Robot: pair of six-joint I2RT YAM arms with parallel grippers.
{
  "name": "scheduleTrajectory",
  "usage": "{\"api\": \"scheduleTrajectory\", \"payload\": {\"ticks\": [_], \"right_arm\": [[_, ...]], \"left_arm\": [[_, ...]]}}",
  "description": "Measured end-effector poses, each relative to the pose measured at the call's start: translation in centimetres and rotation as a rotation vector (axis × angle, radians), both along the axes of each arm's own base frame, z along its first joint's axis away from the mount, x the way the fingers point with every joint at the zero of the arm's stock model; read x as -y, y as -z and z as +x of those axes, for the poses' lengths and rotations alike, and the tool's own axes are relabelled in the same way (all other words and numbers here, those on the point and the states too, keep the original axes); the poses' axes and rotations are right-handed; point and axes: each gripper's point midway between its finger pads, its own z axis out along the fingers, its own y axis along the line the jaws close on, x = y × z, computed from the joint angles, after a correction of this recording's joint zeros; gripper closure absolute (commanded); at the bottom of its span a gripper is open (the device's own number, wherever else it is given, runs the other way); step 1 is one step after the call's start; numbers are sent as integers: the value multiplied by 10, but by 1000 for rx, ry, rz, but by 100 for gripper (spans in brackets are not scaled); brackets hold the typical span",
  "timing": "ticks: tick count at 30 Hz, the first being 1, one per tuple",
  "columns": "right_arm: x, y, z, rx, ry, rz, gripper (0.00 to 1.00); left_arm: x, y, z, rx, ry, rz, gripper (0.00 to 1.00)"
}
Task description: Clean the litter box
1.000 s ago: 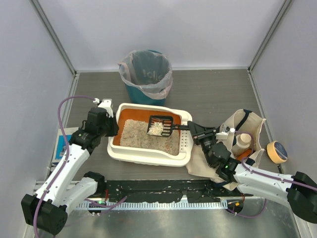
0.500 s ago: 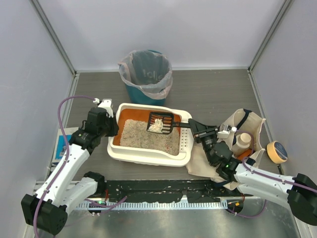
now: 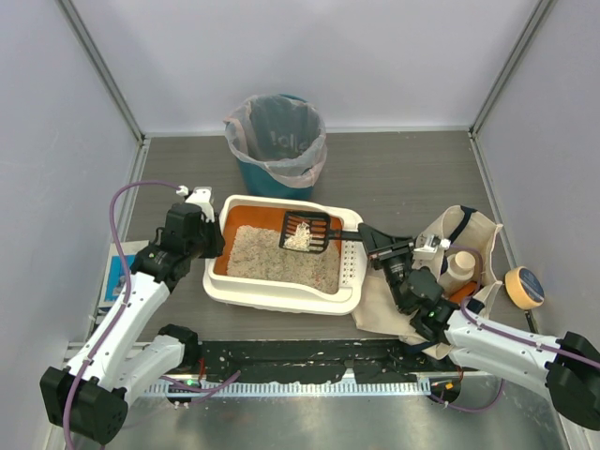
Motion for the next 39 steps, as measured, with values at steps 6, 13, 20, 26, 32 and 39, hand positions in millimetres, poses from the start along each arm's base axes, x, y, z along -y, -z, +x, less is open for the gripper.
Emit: {"api": "scheduleTrajectory", "payload": {"ticks": [6,13,20,26,32,39], "right_arm": [[-1,0,0,-1,-3,-5,99],[0,4,1,-6,2,1,99],[1,4,2,-11,2,-3,99],[1,4,2,-16,3,-22,99],[0,3,3,-15,0,-16,99],[1,5,3,-20,1,-14,99]], "left_arm": [[0,0,0,0,0,0,75],[0,0,0,0,0,0,75],[0,0,0,0,0,0,75],[0,0,0,0,0,0,75],[0,0,0,0,0,0,75],[0,0,0,0,0,0,75]]}}
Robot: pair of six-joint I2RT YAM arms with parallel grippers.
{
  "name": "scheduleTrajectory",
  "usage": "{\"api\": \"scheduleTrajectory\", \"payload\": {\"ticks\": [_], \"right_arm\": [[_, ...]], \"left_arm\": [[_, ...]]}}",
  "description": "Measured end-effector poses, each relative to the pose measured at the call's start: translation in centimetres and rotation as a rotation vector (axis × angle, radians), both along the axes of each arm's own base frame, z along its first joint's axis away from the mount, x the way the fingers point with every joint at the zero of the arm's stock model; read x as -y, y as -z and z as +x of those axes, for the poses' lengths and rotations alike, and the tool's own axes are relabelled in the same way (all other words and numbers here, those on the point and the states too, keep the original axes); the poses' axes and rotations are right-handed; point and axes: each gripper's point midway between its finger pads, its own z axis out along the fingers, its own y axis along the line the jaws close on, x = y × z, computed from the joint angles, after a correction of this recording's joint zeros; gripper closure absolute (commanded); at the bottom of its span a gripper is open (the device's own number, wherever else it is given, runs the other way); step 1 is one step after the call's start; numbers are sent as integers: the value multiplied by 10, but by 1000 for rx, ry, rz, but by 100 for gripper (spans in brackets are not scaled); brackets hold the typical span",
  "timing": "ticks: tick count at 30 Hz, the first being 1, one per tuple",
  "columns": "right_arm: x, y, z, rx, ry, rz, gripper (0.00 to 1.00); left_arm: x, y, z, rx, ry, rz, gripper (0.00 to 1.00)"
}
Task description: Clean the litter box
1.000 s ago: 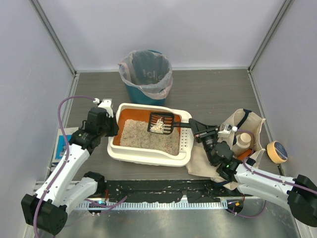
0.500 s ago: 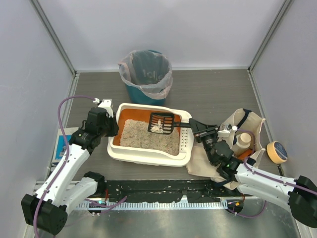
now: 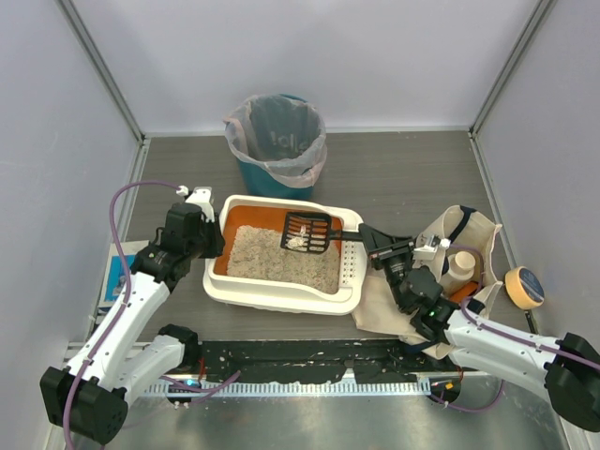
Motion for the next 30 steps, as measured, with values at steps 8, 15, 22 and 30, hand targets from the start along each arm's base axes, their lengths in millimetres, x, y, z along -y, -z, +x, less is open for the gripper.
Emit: {"api": "scheduleTrajectory", "payload": {"ticks": [8,15,22,30], "right_arm": [[-2,0,-1,2,-16,38,99],[-3,3,-2,-8,-26,30,99],[-4,-2,-1,-9,-37,11,99],[-1,2,0,-4,-36,17,99]], "left_arm": [[0,0,0,0,0,0,75],[0,0,0,0,1,0,76],[0,0,0,0,1,0,76],[1,0,0,-1,3,-2,75]]}}
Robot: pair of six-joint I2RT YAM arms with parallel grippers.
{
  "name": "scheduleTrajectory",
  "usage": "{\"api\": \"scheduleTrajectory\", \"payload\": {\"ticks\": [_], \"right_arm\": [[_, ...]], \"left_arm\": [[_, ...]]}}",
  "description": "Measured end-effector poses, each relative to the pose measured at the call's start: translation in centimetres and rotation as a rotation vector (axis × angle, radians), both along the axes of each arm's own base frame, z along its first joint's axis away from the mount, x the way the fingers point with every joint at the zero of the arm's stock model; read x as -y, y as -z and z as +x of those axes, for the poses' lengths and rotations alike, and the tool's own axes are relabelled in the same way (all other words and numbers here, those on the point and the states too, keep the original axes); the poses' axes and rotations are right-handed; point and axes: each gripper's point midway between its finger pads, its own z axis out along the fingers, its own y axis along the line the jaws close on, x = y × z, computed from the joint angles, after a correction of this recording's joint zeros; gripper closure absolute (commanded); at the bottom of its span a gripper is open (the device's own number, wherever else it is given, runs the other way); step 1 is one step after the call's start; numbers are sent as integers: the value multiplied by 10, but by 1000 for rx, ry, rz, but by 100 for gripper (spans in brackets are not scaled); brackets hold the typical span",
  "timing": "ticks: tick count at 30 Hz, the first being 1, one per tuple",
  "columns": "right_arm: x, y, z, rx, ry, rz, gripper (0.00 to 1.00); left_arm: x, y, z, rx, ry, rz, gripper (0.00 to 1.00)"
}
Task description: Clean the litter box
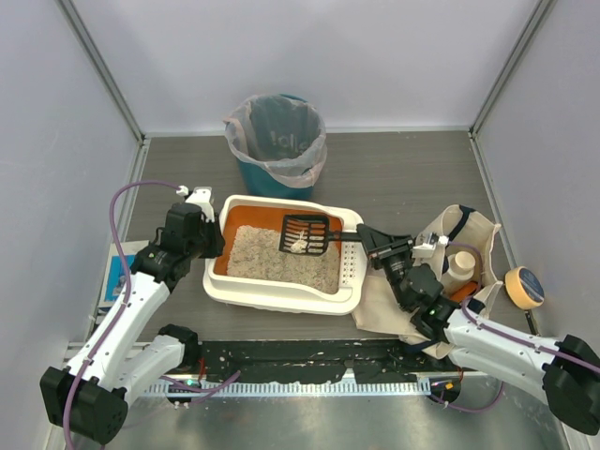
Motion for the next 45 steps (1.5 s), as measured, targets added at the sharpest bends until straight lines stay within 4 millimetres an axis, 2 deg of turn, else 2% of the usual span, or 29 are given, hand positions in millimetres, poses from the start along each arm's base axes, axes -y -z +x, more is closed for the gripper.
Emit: {"api": "scheduleTrajectory", "payload": {"ticks": [11,17,21,29,32,34,37,40,45], "right_arm": [[-3,10,4,-37,-5,24,99],[-5,10,2,-31,-25,17,99],[-4,3,2,-4,-21,29,99],[-5,9,3,-21,-28,34,99],[0,13,4,-35,-4,38,99],[3,9,3,-16,3,28,99],[-2,4,4,-16,-13,-8,99],[7,-2,3,-3,20,24,99],[9,10,3,-37,25,34,99]], "left_arm": [[0,0,0,0,0,0,76],[0,0,0,0,0,0,76],[0,0,0,0,0,0,75],[0,0,0,0,0,0,76],[0,0,0,0,0,0,75],[0,0,0,0,1,0,76],[0,0,0,0,1,0,76],[0,0,0,0,1,0,76],[0,0,0,0,2,-1,76]]}}
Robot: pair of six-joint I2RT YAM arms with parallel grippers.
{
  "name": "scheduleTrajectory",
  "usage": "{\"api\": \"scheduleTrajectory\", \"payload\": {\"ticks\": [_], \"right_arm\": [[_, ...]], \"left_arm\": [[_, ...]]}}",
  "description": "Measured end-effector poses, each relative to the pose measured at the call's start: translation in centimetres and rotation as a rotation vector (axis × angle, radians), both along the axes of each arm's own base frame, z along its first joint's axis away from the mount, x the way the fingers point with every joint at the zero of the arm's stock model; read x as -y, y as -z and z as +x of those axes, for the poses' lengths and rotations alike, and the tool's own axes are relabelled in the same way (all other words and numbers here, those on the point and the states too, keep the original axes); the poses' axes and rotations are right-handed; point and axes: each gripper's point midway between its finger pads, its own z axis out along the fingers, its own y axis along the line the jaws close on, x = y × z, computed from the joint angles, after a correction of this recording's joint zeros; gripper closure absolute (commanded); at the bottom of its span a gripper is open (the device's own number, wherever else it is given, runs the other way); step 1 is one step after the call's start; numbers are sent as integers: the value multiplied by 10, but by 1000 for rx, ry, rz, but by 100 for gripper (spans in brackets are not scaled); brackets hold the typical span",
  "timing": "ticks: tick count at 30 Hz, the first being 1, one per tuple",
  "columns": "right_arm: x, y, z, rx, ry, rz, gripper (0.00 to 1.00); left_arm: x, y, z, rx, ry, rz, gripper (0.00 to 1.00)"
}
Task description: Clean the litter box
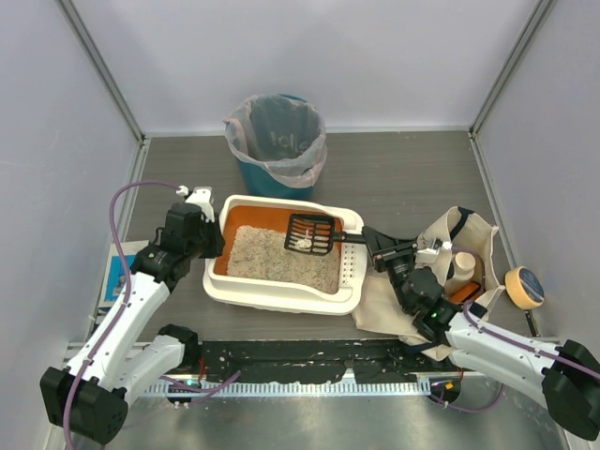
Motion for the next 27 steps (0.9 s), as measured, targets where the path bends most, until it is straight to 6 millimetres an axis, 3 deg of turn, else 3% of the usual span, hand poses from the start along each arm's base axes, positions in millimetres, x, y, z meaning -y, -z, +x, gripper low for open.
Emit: {"api": "scheduleTrajectory", "payload": {"ticks": [5,9,17,27], "right_arm": [[-1,11,0,-17,-10,-19,99],[4,6,1,-8,10,10,99],[-5,5,3,2,-31,-16,99],[-2,12,14,-39,-24,29,99]], "left_arm": [[0,0,0,0,0,0,76],[0,0,0,0,0,0,76],[0,0,0,0,1,0,76],[0,0,0,0,3,2,76]]}}
